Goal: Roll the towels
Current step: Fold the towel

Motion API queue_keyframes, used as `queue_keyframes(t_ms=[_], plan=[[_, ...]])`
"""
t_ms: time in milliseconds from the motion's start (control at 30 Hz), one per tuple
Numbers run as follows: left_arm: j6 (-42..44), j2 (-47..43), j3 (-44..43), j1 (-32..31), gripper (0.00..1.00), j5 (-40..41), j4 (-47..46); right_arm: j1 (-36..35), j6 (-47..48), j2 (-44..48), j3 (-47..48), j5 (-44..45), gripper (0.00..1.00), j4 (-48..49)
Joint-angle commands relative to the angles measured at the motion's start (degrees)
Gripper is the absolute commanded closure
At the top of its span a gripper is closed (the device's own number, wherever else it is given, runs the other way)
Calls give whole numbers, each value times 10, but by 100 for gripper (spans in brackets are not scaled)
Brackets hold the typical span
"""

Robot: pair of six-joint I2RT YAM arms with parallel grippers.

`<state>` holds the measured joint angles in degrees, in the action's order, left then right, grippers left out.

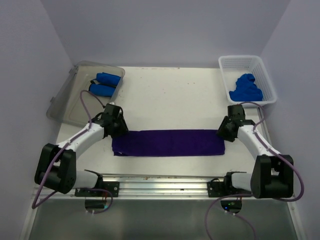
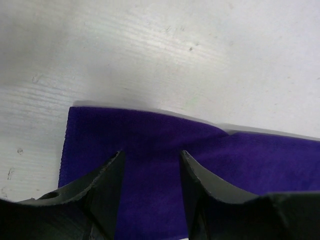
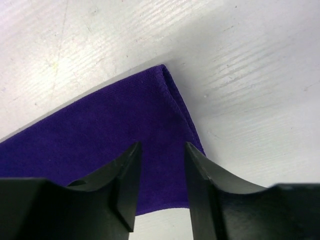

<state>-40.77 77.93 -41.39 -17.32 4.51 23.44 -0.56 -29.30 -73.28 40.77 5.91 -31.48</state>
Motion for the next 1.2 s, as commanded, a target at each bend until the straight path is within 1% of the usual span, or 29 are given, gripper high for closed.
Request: queue_keyframes(t_ms=[0, 33, 67, 133, 167, 200, 267, 300, 367, 400, 467, 533, 567, 667, 733, 767, 867, 900, 933, 1033, 1167], plan=[[30, -49, -38, 3, 48, -6, 3, 3, 8, 8, -5, 21, 55, -10], [43, -55, -40, 2, 45, -34, 0, 2, 8, -5, -4, 21, 54, -9], [46, -63, -43, -1, 40, -42, 5, 3, 6, -12, -4, 21, 54, -8], [42, -72, -55, -3, 38, -42, 37, 3, 6, -28, -4, 22, 54, -5], [30, -99, -35, -14, 58, -42, 58, 3, 0, -38, -6, 29, 54, -5], [30, -99, -34, -14, 58, -42, 58, 3, -1, -38, -6, 29, 54, -5], [23, -119, -5, -19, 76, -42, 63, 3, -7, -33, -10, 37, 54, -2], [19, -124, 16, -24, 80, -42, 64, 4, -8, -30, -11, 38, 54, -2], [11, -132, 38, -27, 87, -68, 59, 3, -9, -25, -15, 39, 54, 1], [8, -133, 59, -31, 88, -72, 57, 3, -10, -20, -16, 38, 54, 1], [-2, -136, 78, -33, 93, -79, 56, 3, -13, -16, -17, 36, 54, 0], [-17, -146, 110, -39, 94, -73, 59, 3, -15, -11, -14, 38, 54, -5], [-23, -150, 110, -39, 97, -70, 63, 3, -15, -10, -13, 38, 54, -5], [-50, -171, 138, -39, 97, -61, 55, 3, -12, -9, -8, 30, 53, -8], [-55, -169, 156, -39, 97, -48, 32, 3, -12, -7, -7, 24, 52, -7], [-55, -162, 158, -39, 99, -48, 32, 3, -13, -7, -8, 22, 52, -7], [-44, -148, 141, -40, 100, -48, 52, 3, -12, -9, -5, 28, 52, -9], [-42, -155, 132, -42, 100, -47, 57, 3, -9, -11, -5, 34, 51, -9], [-41, -176, 127, -42, 100, -29, 71, 19, -8, -12, -5, 34, 51, -8], [-43, -202, 112, -42, 100, -7, 95, 21, -1, -19, -8, 38, 51, -3], [-48, -197, 104, -42, 100, -11, 100, 21, 1, -22, -12, 34, 51, 3]])
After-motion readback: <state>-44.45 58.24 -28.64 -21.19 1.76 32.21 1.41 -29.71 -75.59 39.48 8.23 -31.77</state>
